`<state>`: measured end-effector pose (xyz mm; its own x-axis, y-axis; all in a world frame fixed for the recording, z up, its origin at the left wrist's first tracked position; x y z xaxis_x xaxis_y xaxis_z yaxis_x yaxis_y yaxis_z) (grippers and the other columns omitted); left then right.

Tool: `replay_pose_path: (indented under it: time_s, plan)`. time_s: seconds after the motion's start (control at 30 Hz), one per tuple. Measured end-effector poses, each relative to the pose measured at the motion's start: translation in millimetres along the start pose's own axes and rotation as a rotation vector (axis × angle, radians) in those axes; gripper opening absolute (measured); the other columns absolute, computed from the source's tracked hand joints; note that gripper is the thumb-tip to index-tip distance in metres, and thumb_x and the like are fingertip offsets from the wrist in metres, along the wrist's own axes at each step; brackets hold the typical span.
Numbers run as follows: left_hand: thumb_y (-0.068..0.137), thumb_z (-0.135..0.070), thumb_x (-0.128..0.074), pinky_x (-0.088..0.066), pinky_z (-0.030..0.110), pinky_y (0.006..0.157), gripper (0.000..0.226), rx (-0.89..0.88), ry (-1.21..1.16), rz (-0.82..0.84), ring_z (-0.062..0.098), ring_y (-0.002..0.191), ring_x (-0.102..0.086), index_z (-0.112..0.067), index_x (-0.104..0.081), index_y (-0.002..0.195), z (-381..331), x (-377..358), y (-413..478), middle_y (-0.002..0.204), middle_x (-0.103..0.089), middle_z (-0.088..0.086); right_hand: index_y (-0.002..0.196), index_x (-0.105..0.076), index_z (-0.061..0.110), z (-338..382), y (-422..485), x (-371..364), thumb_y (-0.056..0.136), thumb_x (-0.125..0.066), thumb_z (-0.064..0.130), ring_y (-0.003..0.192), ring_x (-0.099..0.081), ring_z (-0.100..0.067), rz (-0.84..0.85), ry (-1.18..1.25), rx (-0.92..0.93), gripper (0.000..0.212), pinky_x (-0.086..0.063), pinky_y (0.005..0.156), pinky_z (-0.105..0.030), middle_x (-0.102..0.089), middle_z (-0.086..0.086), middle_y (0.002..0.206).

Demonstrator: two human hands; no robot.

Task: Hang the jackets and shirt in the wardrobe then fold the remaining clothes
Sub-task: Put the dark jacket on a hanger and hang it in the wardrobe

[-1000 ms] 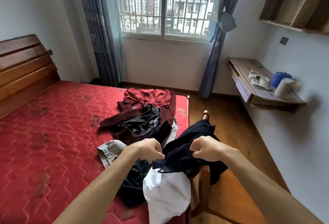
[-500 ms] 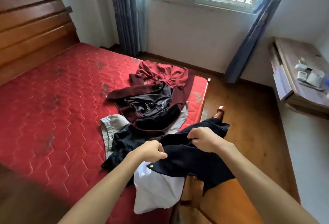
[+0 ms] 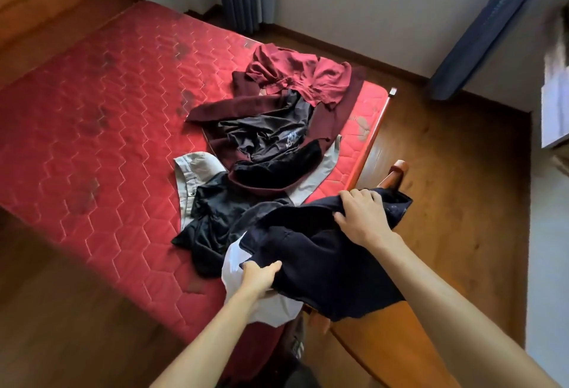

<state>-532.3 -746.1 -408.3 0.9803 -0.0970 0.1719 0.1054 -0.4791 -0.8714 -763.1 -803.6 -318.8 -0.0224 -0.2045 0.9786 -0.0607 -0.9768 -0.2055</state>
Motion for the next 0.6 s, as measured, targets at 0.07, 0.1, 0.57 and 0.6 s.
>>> replay_pose_path:
  time_s: [0.07,0.1,0.57,0.6]
  plan:
    - [0.072,-0.019,-0.085,-0.059,0.051,0.086,0.060,-0.044,-0.089,-0.060,0.034,0.100,-0.069,0.002,-0.055,0.120,-10,4,-3,0.111,-0.070,0.020,0.113,-0.058,0.014,-2,0,5,0.094,-0.052,0.034,0.111,-0.054,-0.029,-0.039,0.058,-0.009,0.028,-0.033,0.099,-0.040,-0.064,-0.006,0.114]
    - [0.072,-0.014,-0.086,-0.058,0.052,0.087,0.045,-0.066,-0.124,-0.080,0.033,0.097,-0.070,-0.002,-0.059,0.106,-15,7,-3,0.104,-0.072,0.020,0.109,-0.059,0.013,-3,0,9,0.095,-0.052,0.033,0.108,-0.055,-0.030,-0.060,0.098,-0.019,0.025,-0.035,0.096,-0.041,-0.065,-0.007,0.111]
    - [0.043,-0.030,-0.089,-0.058,0.048,0.089,0.106,-0.454,0.011,0.316,0.029,0.096,-0.072,-0.002,-0.047,0.137,-107,6,-93,0.115,-0.071,0.012,0.088,-0.054,0.012,-51,-113,95,0.102,-0.043,0.033,0.069,-0.061,-0.032,-0.324,0.559,-0.468,0.027,-0.048,0.061,-0.039,-0.066,-0.013,0.081]
    - [0.042,-0.032,-0.090,-0.057,0.049,0.092,0.112,-0.500,0.020,0.339,0.029,0.101,-0.071,-0.006,-0.044,0.141,-109,4,-95,0.120,-0.069,0.012,0.092,-0.056,0.012,-50,-125,102,0.102,-0.044,0.033,0.072,-0.062,-0.034,-0.365,0.558,-0.485,0.026,-0.050,0.063,-0.040,-0.067,-0.014,0.083]
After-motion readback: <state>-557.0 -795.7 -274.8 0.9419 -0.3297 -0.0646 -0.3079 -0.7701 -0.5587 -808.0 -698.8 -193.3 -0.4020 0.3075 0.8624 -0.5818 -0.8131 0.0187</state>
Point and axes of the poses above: each hand's wrist, its own y-axis towards the middle knuckle, its own x-axis out of the back of the hand, z = x × y, the point moved 2 cm from there along y, towards the middle knuckle
